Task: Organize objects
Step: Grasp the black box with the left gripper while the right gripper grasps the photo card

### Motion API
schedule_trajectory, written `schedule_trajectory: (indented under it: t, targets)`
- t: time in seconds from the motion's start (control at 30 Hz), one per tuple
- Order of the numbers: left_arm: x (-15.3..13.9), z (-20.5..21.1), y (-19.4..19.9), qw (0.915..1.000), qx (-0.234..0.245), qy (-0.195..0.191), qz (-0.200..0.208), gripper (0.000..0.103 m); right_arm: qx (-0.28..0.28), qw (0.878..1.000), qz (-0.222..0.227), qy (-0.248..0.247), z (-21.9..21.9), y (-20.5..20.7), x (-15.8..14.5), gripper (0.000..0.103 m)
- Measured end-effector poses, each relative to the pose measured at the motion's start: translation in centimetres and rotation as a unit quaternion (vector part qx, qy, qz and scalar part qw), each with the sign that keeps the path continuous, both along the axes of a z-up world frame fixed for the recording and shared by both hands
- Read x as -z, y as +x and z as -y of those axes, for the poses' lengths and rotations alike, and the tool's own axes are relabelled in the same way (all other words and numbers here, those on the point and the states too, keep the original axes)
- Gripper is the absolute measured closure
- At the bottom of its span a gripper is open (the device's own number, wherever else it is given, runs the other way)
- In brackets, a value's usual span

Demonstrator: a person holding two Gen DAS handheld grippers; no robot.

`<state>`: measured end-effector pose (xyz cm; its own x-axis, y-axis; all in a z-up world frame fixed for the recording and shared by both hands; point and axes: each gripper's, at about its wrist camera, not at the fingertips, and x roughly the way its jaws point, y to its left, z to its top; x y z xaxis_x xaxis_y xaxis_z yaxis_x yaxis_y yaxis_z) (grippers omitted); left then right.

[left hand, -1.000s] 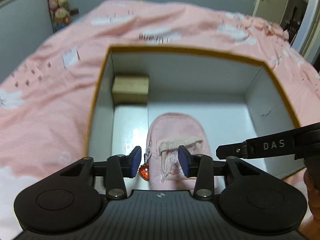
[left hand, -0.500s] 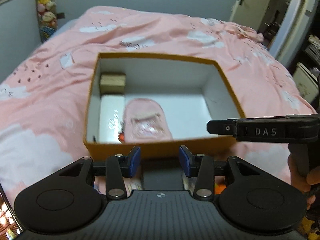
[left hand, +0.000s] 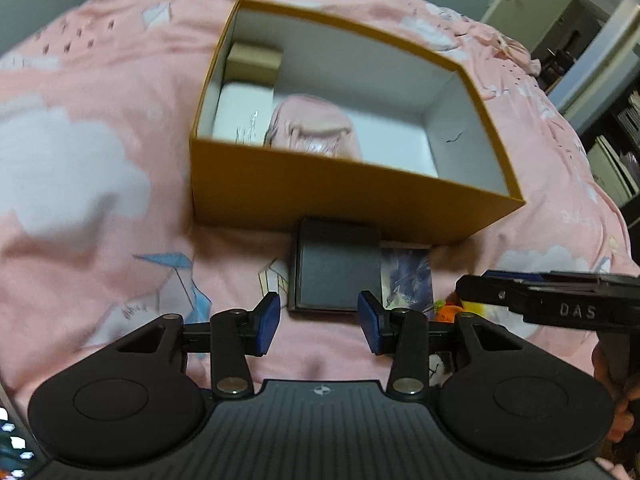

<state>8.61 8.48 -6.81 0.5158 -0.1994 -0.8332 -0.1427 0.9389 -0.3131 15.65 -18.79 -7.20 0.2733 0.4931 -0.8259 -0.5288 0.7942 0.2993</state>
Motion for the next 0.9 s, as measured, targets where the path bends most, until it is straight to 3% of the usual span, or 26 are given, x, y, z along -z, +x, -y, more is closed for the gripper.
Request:
schedule_trajectory:
  t: [0.17,0.3,0.53,0.63,0.8,0.9]
  targets:
    - [1.8,-0.3,1.3,0.9991,-0.019,-0.036,-0.006,0.047,-0.01,1.0,-0.019,-0.009,-1.1,0.5,1.7,0.055]
    - [3.2,-0.6,2.5,0.9984,-0.042,-0.035,-0.011,0.038,-0.003,0.999,-0.039,-0.014,-1.4,1.9,3.1,0.054]
    - [6.0,-1.2,4.0,0.9943,-0.062,-0.075,-0.042,0.037,0.004,0.997,-0.079,-0.012,-1.8,4.0,5.6,0.049]
    - [7.0,-1.6,4.3,0.9909,-0.068,-0.105,-0.048,0.032,0.008,0.994,-0.106,-0.006,-1.8,4.5,6.8,0.049]
    - [8.1,-1.9,4.9,0.9869,-0.071,-0.134,-0.054,0.021,0.0,0.994,-0.11,-0.002,-2.5,4.9,7.6,0.049]
    - [8.5,-2.0,5.1,0.9855,-0.068,-0.146,-0.053,0.021,-0.004,0.993,-0.115,0.003,-2.8,5.2,8.2,0.045]
